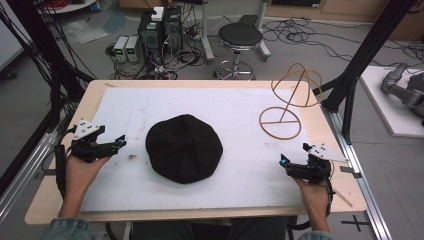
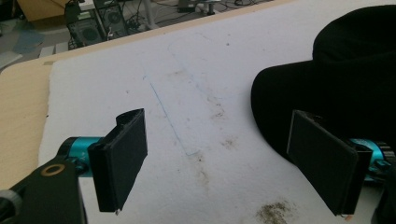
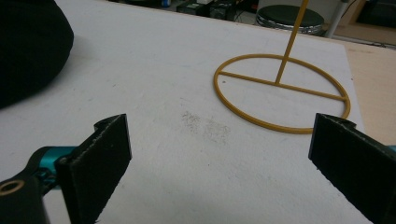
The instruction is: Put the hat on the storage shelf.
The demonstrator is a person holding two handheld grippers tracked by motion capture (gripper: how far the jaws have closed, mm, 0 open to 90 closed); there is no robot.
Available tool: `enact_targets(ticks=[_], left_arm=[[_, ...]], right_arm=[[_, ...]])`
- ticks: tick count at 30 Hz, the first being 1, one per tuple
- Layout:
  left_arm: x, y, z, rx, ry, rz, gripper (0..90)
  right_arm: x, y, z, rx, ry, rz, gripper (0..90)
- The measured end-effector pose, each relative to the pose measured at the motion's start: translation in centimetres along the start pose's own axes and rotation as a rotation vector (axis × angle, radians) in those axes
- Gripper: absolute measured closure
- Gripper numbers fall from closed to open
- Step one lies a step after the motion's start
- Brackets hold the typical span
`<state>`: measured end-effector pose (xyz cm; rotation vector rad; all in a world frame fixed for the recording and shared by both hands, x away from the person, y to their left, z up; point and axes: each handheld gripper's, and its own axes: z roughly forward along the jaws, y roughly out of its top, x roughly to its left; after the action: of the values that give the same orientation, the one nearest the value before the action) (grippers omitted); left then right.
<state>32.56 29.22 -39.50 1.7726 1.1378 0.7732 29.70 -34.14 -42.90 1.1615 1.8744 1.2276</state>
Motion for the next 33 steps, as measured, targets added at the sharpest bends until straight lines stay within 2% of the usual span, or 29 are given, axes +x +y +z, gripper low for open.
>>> enact_targets(ticks=[17, 21, 25, 27, 33], left_arm=[[0.0, -0.1, -0.3, 0.001, 0.003, 0.001, 20.4], [-0.2, -0.1, -0.2, 0.001, -0.001, 0.006, 20.5], [-0.4, -0.1, -0.1, 0.004, -0.005, 0.008, 20.5], [-0.4, -0.2, 0.0, 0.005, -0.007, 0.004, 20.4], [-0.1, -0.3, -0.1, 0.005, -0.002, -0.007, 20.5]], right_arm=[[0.2, 0.3, 0.1, -0.008, -0.003, -0.001, 5.5], [0.4, 0.5, 0.2, -0.014, -0.006, -0.013, 5.5], [0.9, 1.1, 0.1, -0.035, 0.001, -0.016, 5.5], [1.2, 1.5, 0.1, -0.047, 0.003, -0.044, 5.5], [2.1, 2.2, 0.3, -0.055, 0.028, -0.057, 5.5]])
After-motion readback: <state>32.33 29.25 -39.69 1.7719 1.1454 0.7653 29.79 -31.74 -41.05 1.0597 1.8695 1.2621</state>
